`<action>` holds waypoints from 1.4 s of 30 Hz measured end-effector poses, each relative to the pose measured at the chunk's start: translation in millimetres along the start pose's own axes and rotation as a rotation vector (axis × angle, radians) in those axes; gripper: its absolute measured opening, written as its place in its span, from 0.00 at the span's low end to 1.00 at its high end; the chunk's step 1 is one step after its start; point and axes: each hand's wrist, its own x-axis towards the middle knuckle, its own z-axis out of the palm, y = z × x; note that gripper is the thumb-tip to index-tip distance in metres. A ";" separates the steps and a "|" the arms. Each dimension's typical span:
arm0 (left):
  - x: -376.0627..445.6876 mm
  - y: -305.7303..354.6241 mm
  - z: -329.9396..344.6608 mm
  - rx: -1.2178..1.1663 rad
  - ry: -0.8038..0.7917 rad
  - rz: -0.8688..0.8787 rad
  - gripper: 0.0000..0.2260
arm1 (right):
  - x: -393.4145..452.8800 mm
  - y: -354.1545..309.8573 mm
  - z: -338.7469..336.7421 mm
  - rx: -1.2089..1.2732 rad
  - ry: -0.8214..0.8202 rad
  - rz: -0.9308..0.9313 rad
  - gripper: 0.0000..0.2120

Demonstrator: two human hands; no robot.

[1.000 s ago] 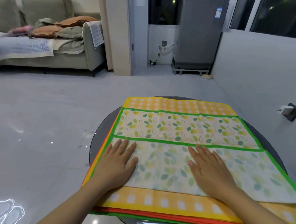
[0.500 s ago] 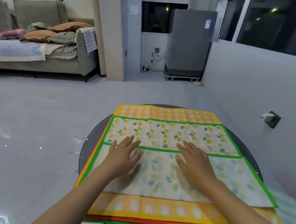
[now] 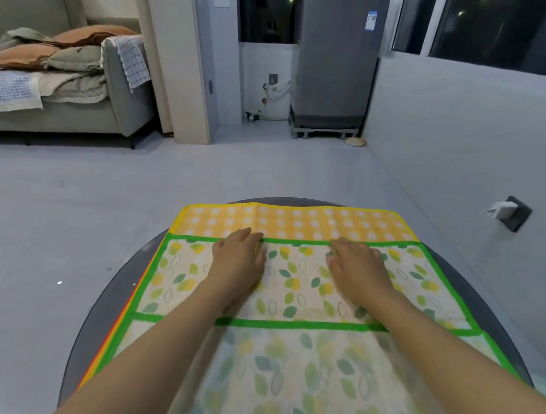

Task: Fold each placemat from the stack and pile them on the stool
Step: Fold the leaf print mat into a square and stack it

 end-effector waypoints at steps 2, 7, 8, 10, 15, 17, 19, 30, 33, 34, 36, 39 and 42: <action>9.0 -5.3 9.1 0.035 -0.003 0.007 0.20 | 12.8 6.2 7.7 0.036 0.008 0.033 0.21; 19.1 -8.6 19.6 0.031 0.111 -0.003 0.18 | 26.7 9.9 17.4 0.026 0.099 0.067 0.19; 19.5 -8.2 19.9 0.032 0.126 -0.006 0.18 | 26.9 9.5 17.1 0.023 0.118 0.074 0.18; 17.2 -7.2 17.5 0.011 0.131 -0.014 0.18 | 25.0 8.4 15.5 0.025 0.122 0.088 0.17; -0.4 -0.3 0.1 -0.069 0.143 0.003 0.14 | 9.5 9.0 2.2 0.134 0.139 0.125 0.13; -9.0 3.4 -14.5 -0.116 0.191 0.020 0.11 | -0.2 7.8 -8.8 0.178 0.185 0.117 0.10; -18.8 8.7 -33.3 -0.132 0.213 0.059 0.09 | -12.1 5.4 -24.9 0.228 0.237 0.103 0.08; -120.6 35.5 -133.2 -0.090 0.116 0.217 0.07 | -125.7 -17.6 -130.5 0.260 0.203 -0.109 0.05; -157.6 38.5 -139.7 -0.055 0.043 0.217 0.06 | -162.2 -21.3 -139.1 0.173 0.156 -0.133 0.05; -169.2 38.2 -139.5 -0.058 0.021 0.217 0.06 | -173.5 -21.2 -139.4 0.171 0.130 -0.145 0.05; -190.0 35.4 -135.8 -0.064 -0.028 0.224 0.05 | -194.0 -19.3 -134.8 0.187 0.063 -0.175 0.11; -213.6 30.1 -122.8 -0.039 -0.125 0.270 0.05 | -216.5 -12.6 -120.9 0.228 -0.064 -0.210 0.12; -228.2 27.2 -108.6 -0.064 -0.200 0.293 0.05 | -229.8 -6.1 -106.2 0.201 -0.172 -0.242 0.09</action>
